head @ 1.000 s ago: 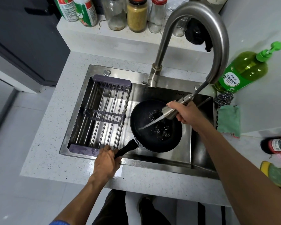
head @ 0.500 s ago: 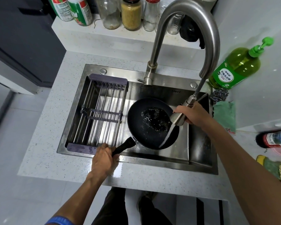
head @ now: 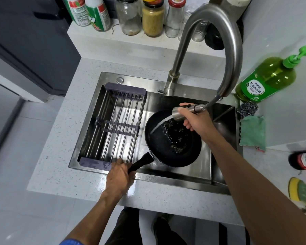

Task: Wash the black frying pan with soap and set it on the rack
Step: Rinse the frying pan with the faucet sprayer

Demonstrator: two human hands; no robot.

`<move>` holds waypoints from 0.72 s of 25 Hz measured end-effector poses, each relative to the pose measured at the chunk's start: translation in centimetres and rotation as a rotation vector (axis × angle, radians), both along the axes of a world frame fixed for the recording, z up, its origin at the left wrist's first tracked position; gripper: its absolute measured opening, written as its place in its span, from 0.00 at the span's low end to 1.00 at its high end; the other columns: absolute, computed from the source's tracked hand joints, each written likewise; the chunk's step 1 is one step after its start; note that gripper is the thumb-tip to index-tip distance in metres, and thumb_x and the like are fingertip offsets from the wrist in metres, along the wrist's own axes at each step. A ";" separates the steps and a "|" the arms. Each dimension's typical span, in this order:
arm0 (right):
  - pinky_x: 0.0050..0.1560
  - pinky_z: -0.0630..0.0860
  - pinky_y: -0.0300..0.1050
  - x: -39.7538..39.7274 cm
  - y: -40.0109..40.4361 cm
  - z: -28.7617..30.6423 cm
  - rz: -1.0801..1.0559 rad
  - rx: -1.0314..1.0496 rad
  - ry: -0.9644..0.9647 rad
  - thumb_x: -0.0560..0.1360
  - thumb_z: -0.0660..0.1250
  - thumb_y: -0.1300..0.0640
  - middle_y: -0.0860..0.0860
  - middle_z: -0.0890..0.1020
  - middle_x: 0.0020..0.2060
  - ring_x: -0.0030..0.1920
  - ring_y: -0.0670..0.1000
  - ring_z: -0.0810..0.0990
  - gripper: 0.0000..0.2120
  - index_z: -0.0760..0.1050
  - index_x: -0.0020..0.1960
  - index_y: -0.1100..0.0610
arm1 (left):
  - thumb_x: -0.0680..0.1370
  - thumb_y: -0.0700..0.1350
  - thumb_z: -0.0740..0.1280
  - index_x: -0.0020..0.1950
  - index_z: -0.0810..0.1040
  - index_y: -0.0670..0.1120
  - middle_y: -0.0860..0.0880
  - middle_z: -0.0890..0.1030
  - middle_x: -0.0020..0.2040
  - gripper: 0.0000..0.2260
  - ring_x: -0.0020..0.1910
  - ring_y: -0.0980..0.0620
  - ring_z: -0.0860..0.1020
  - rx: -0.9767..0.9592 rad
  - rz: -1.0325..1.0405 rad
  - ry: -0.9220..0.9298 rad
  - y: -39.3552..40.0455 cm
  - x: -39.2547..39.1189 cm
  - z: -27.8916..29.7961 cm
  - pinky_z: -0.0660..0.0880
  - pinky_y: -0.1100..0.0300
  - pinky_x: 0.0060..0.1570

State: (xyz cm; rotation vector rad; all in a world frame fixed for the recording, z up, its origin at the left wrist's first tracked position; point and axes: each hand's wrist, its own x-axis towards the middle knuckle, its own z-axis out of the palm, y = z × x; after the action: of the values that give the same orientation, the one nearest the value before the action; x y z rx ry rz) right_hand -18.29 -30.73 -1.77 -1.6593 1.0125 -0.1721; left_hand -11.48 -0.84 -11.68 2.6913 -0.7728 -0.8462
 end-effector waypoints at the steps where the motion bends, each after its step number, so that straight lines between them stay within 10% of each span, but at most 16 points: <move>1: 0.27 0.72 0.36 0.2 0.0 0.0 -0.016 -0.010 -0.020 0.76 0.71 0.50 0.51 0.79 0.27 0.26 0.45 0.76 0.05 0.80 0.49 0.51 | 0.77 0.52 0.66 0.56 0.80 0.51 0.52 0.67 0.47 0.10 0.48 0.54 0.66 -0.001 -0.001 0.003 0.0 0.0 0.0 0.68 0.62 0.41; 6: 0.34 0.76 0.37 0.5 -1.1 0.0 -0.090 -0.037 -0.038 0.72 0.73 0.50 0.47 0.81 0.30 0.31 0.44 0.78 0.15 0.81 0.57 0.49 | 0.78 0.53 0.65 0.55 0.80 0.50 0.51 0.66 0.47 0.11 0.48 0.52 0.67 -0.014 -0.017 -0.005 0.1 0.1 -0.1 0.71 0.60 0.44; 11: 0.57 0.80 0.48 -0.3 -2.4 -0.1 -0.112 -0.192 0.035 0.66 0.74 0.44 0.43 0.85 0.41 0.47 0.43 0.84 0.09 0.81 0.46 0.36 | 0.77 0.51 0.66 0.54 0.80 0.48 0.52 0.66 0.47 0.10 0.53 0.50 0.70 -0.006 -0.001 -0.007 0.0 -0.2 0.1 0.70 0.60 0.44; 18: 0.54 0.78 0.53 -1.9 -3.6 0.6 -0.023 -0.395 0.147 0.71 0.70 0.48 0.47 0.84 0.38 0.45 0.50 0.82 0.09 0.82 0.48 0.49 | 0.76 0.49 0.68 0.56 0.80 0.48 0.53 0.69 0.48 0.11 0.46 0.55 0.66 -0.034 0.066 -0.010 -0.2 -0.2 -0.1 0.64 0.67 0.40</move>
State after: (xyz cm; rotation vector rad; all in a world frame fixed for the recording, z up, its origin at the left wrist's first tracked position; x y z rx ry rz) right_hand -20.19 -34.35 -1.21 -2.0415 1.1625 -0.2825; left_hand -11.68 -1.01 -11.83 2.6766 -0.6903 -0.7980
